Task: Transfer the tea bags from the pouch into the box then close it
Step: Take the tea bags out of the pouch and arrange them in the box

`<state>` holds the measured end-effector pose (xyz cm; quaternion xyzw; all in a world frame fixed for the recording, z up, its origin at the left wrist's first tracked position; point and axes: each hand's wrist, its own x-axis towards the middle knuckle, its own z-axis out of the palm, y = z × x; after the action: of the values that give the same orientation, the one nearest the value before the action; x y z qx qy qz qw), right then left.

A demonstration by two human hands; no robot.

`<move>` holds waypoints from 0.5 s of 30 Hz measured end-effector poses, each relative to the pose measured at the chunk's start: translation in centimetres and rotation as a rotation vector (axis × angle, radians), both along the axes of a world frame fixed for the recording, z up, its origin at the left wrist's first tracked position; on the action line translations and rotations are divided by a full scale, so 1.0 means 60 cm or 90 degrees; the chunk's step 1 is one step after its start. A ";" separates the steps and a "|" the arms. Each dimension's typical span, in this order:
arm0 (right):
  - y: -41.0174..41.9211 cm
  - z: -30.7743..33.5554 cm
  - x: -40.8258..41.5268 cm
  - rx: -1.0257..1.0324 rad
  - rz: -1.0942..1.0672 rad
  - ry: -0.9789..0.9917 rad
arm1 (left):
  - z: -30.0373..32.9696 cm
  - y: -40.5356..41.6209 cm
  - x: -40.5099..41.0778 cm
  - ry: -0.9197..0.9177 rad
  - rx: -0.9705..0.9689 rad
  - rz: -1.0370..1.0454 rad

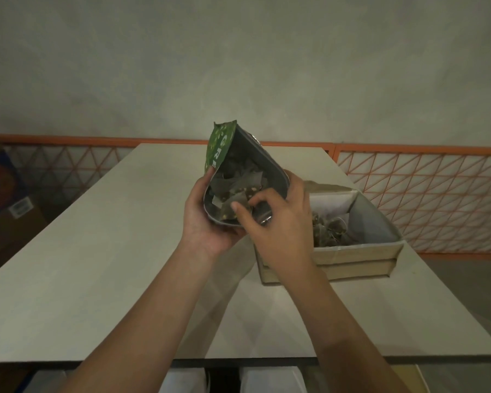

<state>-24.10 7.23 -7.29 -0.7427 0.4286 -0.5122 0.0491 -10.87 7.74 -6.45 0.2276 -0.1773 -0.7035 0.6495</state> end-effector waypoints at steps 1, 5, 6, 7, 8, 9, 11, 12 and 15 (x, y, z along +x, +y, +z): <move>0.003 0.002 0.004 0.010 -0.043 0.037 | 0.001 0.002 -0.002 -0.001 -0.002 -0.003; 0.009 0.005 0.017 0.032 -0.162 0.154 | 0.000 0.004 -0.009 0.006 -0.014 0.004; 0.009 0.004 0.019 0.033 -0.168 0.163 | -0.001 0.004 -0.009 0.006 -0.020 0.004; 0.009 0.003 0.020 0.033 -0.165 0.162 | -0.003 0.003 -0.008 0.004 -0.021 0.004; 0.009 0.001 0.020 0.032 -0.155 0.150 | -0.005 0.003 -0.006 0.000 -0.019 0.004; 0.008 0.000 0.019 0.031 -0.138 0.132 | -0.006 0.003 -0.005 -0.004 -0.015 0.001; 0.006 -0.001 0.013 0.032 -0.100 0.082 | -0.007 0.001 -0.001 -0.011 -0.008 -0.002; 0.003 0.000 0.007 0.032 -0.077 0.047 | -0.008 0.000 0.000 -0.011 -0.008 0.000; -0.002 0.014 -0.016 0.071 0.039 -0.132 | -0.012 -0.003 0.000 -0.011 -0.016 0.006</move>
<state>-25.08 7.14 -6.47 -0.6947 0.4263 -0.5597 0.1497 -10.89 7.56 -7.20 0.2266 -0.1907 -0.6963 0.6538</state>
